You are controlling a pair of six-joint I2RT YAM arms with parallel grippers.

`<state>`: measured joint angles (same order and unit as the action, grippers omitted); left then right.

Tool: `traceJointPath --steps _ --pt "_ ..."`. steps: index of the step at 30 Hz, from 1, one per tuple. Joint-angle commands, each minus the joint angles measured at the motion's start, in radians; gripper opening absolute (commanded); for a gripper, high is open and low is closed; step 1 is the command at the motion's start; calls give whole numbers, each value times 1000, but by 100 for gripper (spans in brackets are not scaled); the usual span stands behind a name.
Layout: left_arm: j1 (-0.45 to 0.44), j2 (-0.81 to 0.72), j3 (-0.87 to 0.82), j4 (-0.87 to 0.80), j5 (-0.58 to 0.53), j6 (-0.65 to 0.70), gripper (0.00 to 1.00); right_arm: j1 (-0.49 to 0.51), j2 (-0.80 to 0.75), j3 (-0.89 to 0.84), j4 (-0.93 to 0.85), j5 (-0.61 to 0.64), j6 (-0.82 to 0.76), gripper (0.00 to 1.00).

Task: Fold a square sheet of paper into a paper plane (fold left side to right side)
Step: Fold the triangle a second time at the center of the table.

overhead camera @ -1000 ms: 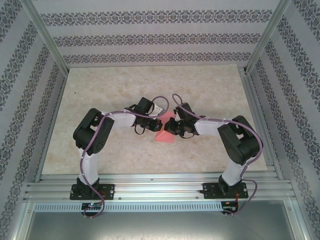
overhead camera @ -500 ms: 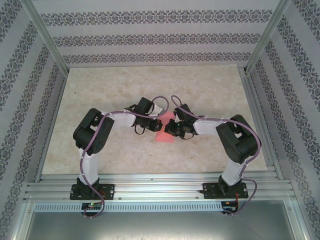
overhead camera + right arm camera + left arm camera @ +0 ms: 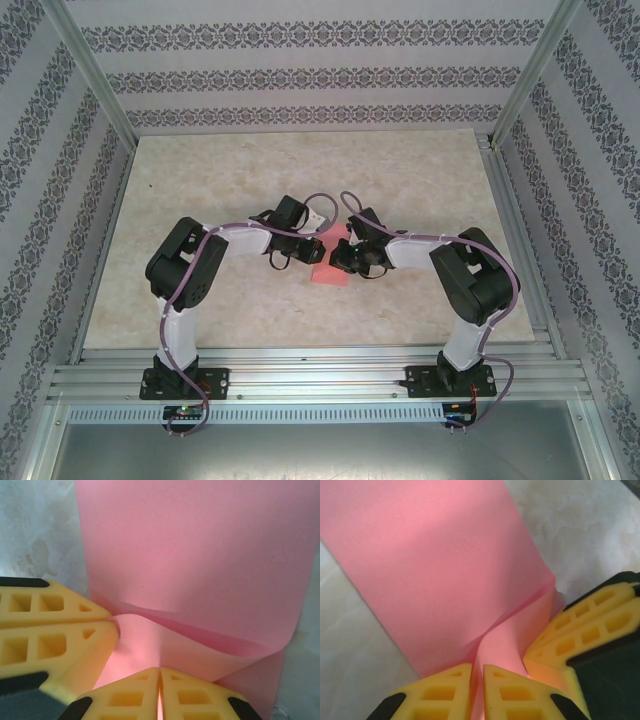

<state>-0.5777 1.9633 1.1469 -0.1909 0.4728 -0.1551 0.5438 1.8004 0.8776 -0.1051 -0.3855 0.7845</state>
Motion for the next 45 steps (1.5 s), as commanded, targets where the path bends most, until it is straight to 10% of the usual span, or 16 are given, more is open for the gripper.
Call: traceJointPath --steps 1,17,45 --pt "11 -114 -13 -21 -14 -31 19 12 45 -20 -88 54 -27 10" --pt "7 -292 -232 184 198 -304 14 13 45 -23 -102 73 -39 10" --pt "-86 -75 -153 -48 -5 -262 11 13 50 -19 -110 74 -51 10"
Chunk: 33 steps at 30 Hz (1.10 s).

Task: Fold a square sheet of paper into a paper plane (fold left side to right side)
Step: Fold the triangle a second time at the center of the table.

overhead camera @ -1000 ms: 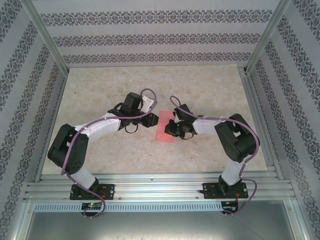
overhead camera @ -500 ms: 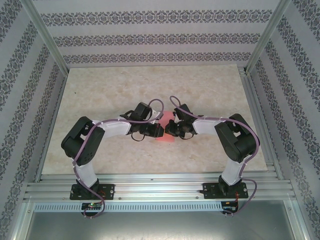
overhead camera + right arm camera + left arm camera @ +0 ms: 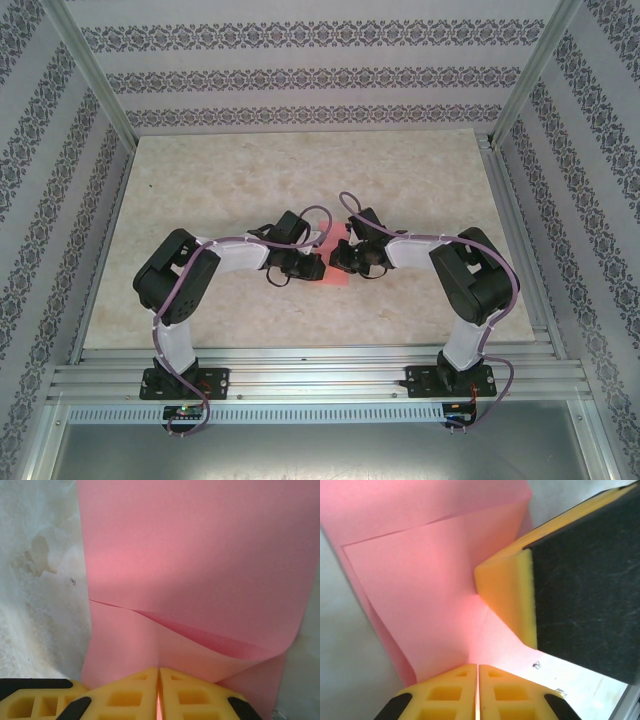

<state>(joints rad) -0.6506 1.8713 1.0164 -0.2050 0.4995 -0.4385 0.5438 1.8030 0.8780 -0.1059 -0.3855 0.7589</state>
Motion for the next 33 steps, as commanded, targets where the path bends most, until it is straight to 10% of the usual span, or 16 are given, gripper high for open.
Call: traceJointPath --steps 1,33 --pt "-15 16 -30 -36 -35 20 11 13 47 -16 -113 74 -26 10" --pt "-19 16 -239 80 12 -99 6 32 -103 -72 22 -16 -13 10"
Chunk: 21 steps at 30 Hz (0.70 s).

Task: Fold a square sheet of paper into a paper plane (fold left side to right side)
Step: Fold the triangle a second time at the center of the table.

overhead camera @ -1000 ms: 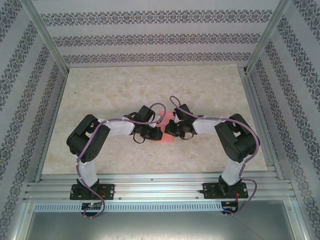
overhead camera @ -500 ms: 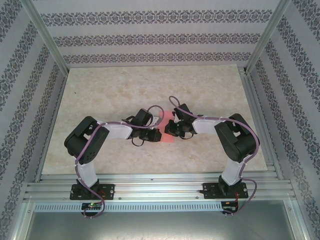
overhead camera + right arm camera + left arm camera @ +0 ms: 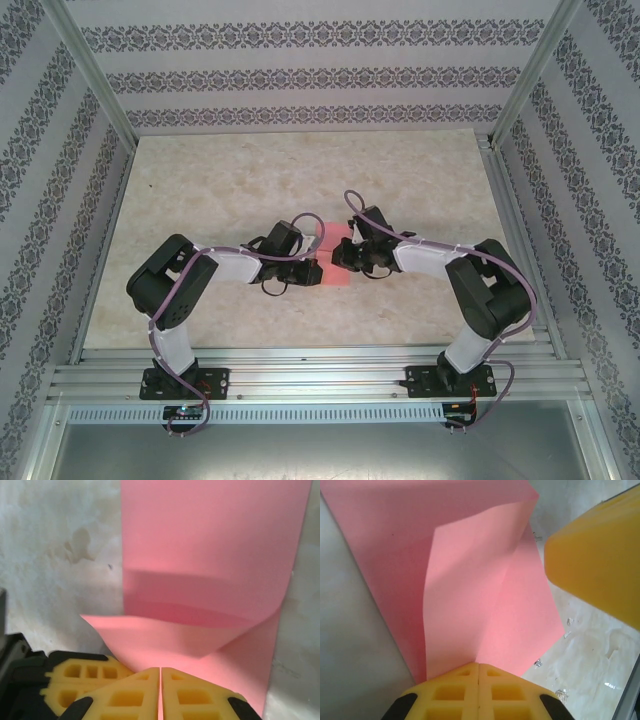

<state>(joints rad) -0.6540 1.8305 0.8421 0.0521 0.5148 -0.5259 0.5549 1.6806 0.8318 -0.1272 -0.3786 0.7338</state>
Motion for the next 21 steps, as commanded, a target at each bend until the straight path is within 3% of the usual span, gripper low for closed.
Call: traceJointPath --steps 1,21 --pt "-15 55 -65 -177 -4 -11 5 25 27 -29 60 -31 18 10" --pt "-16 47 -63 -200 -25 6 5 57 111 22 123 -47 58 10"
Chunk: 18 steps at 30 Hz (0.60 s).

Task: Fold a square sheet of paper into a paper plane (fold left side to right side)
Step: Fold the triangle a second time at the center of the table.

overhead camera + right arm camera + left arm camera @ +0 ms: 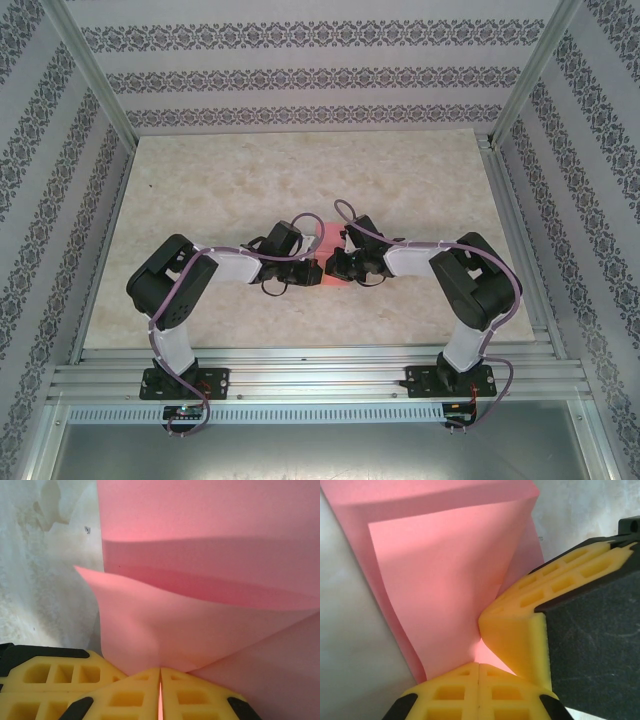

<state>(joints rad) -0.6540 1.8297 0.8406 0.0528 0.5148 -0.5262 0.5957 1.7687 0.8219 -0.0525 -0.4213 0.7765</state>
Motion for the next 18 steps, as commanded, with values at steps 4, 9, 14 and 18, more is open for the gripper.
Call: traceJointPath --steps 4,9,14,18 --pt "-16 41 -63 -205 -31 9 5 12 1 36 41 -2 14 10" --pt "-18 38 -63 -206 -33 11 5 10 1 46 28 0 11 10" --pt "-18 38 -67 -206 -32 10 5 -1 -1 45 38 -2 15 9" --pt "-19 37 -69 -206 -36 9 5 -14 -21 43 37 -7 13 9"
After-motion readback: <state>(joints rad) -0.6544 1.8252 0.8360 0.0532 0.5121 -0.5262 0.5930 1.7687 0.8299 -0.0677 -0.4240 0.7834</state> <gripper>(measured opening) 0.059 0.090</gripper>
